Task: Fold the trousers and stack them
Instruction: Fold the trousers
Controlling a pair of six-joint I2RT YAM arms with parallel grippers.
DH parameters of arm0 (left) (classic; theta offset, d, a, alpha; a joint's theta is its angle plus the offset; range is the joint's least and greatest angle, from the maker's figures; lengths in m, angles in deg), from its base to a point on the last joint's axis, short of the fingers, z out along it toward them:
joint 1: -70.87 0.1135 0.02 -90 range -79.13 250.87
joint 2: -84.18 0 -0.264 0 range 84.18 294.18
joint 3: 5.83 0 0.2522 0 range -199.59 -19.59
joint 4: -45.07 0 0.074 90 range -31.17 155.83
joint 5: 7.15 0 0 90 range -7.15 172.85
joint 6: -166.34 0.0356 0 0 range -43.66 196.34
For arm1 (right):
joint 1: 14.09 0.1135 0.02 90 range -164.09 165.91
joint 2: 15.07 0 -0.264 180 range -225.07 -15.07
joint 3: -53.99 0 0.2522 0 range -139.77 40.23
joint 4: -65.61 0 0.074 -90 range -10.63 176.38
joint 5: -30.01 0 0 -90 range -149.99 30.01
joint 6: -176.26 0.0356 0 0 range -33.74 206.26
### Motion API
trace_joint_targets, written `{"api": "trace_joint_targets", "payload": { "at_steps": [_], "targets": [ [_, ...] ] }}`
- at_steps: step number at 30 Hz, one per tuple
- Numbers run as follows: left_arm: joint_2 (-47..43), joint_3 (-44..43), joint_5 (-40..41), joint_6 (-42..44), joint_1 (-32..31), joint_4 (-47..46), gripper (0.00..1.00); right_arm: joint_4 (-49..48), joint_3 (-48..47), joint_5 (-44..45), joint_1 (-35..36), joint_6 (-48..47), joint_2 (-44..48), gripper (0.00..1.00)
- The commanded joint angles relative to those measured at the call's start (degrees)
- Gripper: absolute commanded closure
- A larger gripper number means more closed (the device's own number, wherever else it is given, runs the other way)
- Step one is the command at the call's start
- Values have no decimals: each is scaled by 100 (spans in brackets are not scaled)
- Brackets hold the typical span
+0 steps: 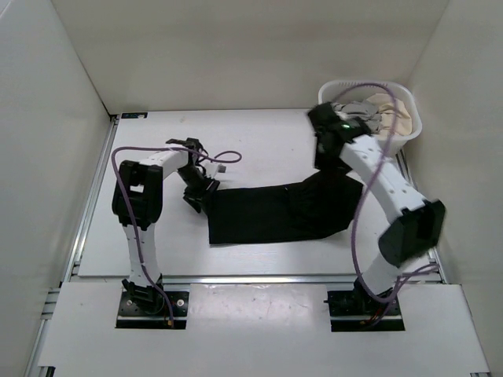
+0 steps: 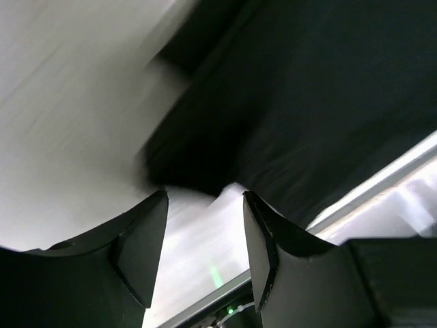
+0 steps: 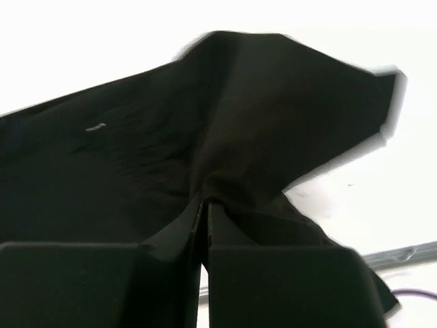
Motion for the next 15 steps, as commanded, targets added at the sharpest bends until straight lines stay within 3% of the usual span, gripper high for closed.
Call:
{"api": "trace_joint_targets", "payload": {
  "at_steps": [1,5,7,12,15],
  "targets": [
    [376,-307,-686,206,-267,-271,40,1152,-1195,586,1254,689,-1129,100],
    [632,-379,-301,207,-355,-411,45,1829,-3356,446,2216,839,-2451,100],
    [694,-256,-125,145,-146,-691,54,1893,-4244,271,2531,839,-2899,100],
    [817,-80,-124,163,93,-956,68,892,-3616,-529,2883,901,-2901,100],
    [1054,-264,-124,163,163,-957,71,908,-4203,-442,3078,795,-3321,100]
  ]
}}
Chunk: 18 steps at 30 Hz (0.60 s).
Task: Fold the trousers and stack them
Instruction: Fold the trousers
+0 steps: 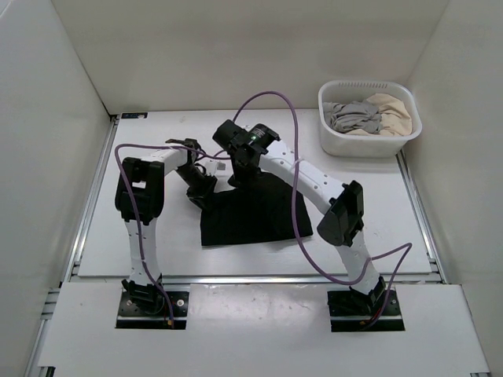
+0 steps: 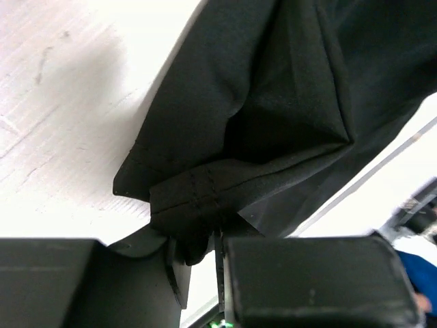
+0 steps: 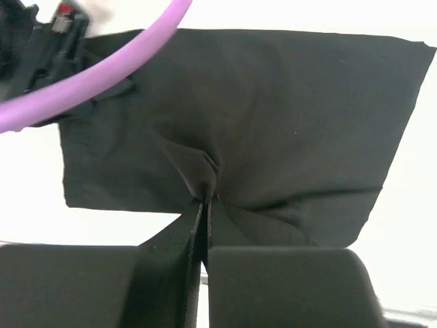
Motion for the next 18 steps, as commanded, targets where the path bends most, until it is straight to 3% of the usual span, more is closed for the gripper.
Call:
{"api": "trace_joint_targets", "payload": {
  "at_steps": [1,18],
  "targets": [
    [602,-11,606,277,159,-896,71,-152,-596,-130,164,37,-230,100],
    [787,-635,781,162,326,-614,68,-2182,-455,-349,666,608,-872,100]
  ]
}}
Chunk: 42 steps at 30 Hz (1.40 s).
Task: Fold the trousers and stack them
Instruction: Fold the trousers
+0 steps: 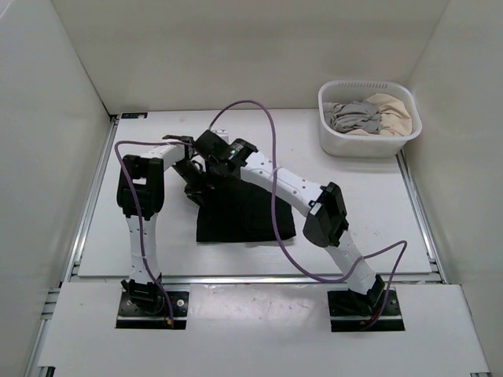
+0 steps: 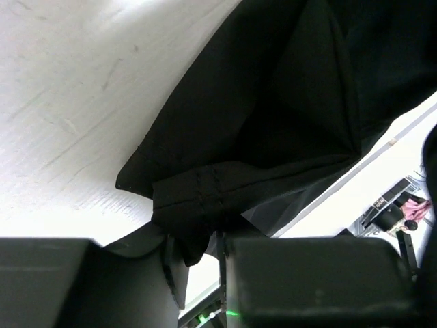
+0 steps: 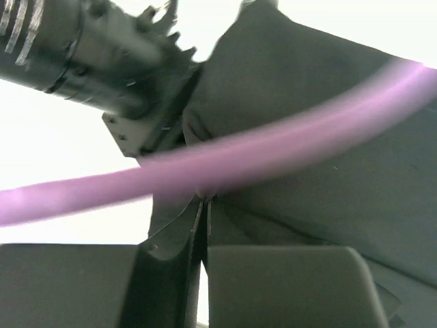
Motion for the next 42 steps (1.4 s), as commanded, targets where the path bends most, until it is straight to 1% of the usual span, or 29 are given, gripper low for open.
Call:
{"api": "trace_joint_targets", "payload": {
  "at_steps": [1,2,3,4,5,6,8,9,10,12,15,16,18,19,20,21,22,23,24,25,26,27,28,29,32,34,36,38,42],
  "targets": [
    [354,-63,983,307,64,-1073,66,-732,-133,-238,257,180,-241,100],
    [354,-115,983,307,116,-1073,65,-890,-2,-317,257,180,-302,97],
    [354,-115,1035,254,117,-1073,63,-1083,113,-431,257,101,-302,90],
    [354,-237,1140,254,169,-1021,60,-1268,166,-841,257,-4,-302,69],
    [354,-291,1228,254,170,-1021,53,-1514,97,-1054,257,-136,-372,60],
    [354,-343,1429,193,265,-968,50,-1516,9,-1125,257,-250,-425,49],
    [285,-502,1614,140,511,-968,47,-1717,-53,-1126,415,-689,-338,32],
    [223,-563,1772,140,608,-898,44,-1831,-53,-1222,468,-899,-259,29],
    [222,-651,1826,140,792,-898,44,-1911,-53,-1223,599,-1284,-180,27],
    [170,-941,1879,140,960,-749,43,-1964,-53,-1223,662,-1551,110,26],
    [-76,-1345,1984,140,1118,-564,40,-1824,393,-522,645,-1509,750,25],
    [-155,-1433,2089,140,1119,-485,40,-1824,926,-346,496,-1377,1231,23],
    [-471,-1627,2090,192,1119,-353,40,-1640,1517,162,137,-1044,1708,23],
    [-594,-1627,2090,279,1049,-300,39,-1543,1842,253,-22,-624,2154,23],
    [-708,-1627,2090,332,961,-152,36,-1455,2576,254,-215,-420,2367,23],
    [-927,-1627,2003,333,908,-46,36,-1455,3001,115,-626,-261,2796,20],
    [-1025,-1523,1689,333,830,59,36,-1454,3449,-96,-839,1,3000,18],
    [-1226,-1269,1442,403,777,226,34,-1585,4315,-246,-1241,56,3202,14],
    [-1315,-1084,1187,403,776,227,34,-1752,4724,-465,-1428,57,3553,12],
    [-1394,-882,706,403,680,288,33,-1884,5067,-650,-1604,-30,3687,10],
    [-1447,-480,510,403,549,289,33,-1937,5323,-782,-1937,-31,3845,3],
    [-1517,-302,386,482,443,289,33,-2147,5561,-1218,-2105,-92,3846,3],
    [-1518,-135,315,482,329,289,33,-2236,5937,-1397,-2272,-145,3898,2],
    [-1518,145,315,552,84,289,33,-2306,6089,-1468,-2500,-207,3899,2],
    [-1448,568,463,466,-173,9,33,-2693,6546,-1985,-2835,-409,3760,2],
    [-1291,570,464,412,-226,-63,31,-2921,6714,-2285,-2994,-409,3706,2],
    [-1176,509,464,360,-226,-63,30,-3045,6898,-2357,-3108,-409,3626,2],
    [-1000,377,517,359,-226,-63,30,-3124,6969,-2409,-3109,-409,3513,2],
    [-832,262,262,359,-340,-63,30,-3264,7092,-2567,-3109,-348,3363,2]
  ]
}}
